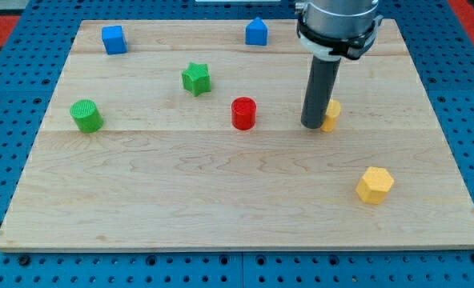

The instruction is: Push the yellow heart towards the right center of the board

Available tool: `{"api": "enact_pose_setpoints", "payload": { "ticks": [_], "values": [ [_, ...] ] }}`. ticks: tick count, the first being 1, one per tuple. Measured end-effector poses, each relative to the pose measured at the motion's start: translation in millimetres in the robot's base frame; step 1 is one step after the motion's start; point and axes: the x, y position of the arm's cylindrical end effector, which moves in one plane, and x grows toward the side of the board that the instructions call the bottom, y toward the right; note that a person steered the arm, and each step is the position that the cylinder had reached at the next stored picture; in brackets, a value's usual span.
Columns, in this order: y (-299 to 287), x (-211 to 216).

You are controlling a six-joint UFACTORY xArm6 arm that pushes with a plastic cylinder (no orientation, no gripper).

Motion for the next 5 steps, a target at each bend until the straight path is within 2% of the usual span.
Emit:
{"api": "enact_pose_setpoints", "payload": {
  "ticks": [1,5],
  "values": [
    [26.4,-24.5],
    [21.6,-29.3]
  ]
}}
